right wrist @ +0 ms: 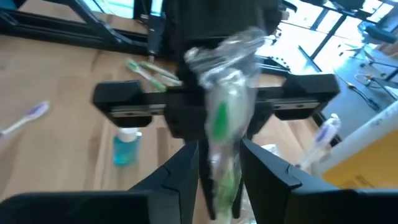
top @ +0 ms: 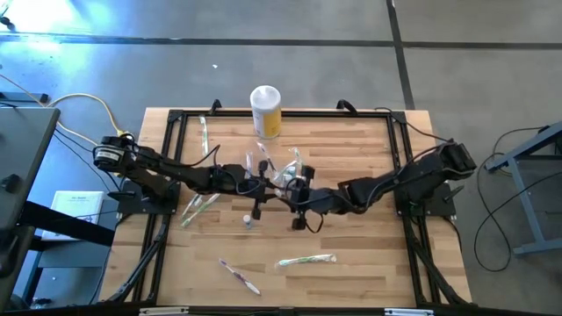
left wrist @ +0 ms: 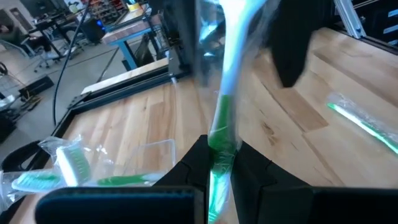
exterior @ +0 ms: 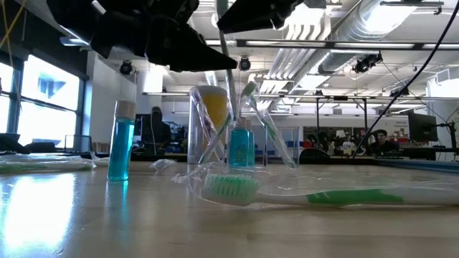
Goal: Pick & Place toothbrushing station
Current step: Put the green toothbrush into the right section of the transparent organizer
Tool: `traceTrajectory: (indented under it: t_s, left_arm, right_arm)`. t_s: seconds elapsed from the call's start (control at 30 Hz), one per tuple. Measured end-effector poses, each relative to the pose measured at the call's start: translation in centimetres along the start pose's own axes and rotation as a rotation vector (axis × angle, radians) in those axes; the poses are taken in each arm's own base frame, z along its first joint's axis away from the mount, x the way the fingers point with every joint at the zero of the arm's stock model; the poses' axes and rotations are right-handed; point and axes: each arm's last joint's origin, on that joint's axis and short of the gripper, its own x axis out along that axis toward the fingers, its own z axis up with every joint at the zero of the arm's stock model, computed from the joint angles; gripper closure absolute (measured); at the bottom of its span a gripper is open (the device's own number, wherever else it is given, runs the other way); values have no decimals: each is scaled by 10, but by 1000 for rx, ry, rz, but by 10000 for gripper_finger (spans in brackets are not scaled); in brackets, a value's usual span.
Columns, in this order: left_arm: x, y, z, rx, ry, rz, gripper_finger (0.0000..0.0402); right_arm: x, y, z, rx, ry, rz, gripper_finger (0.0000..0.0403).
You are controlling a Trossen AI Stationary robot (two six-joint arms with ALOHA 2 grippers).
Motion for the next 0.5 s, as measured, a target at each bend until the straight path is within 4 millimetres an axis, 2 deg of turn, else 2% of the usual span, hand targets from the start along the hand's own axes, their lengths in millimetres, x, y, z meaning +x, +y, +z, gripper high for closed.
traceTrajectory:
  t_s: [0.27, 0.5]
  left_arm:
    - [0, 0, 0, -9, 3, 7, 373]
    - [0, 0, 0, -26, 5, 11, 373]
  right_arm:
    - [4, -8, -1, 25, 10, -15, 292]
    - [7, -10, 2, 24, -15, 88, 292]
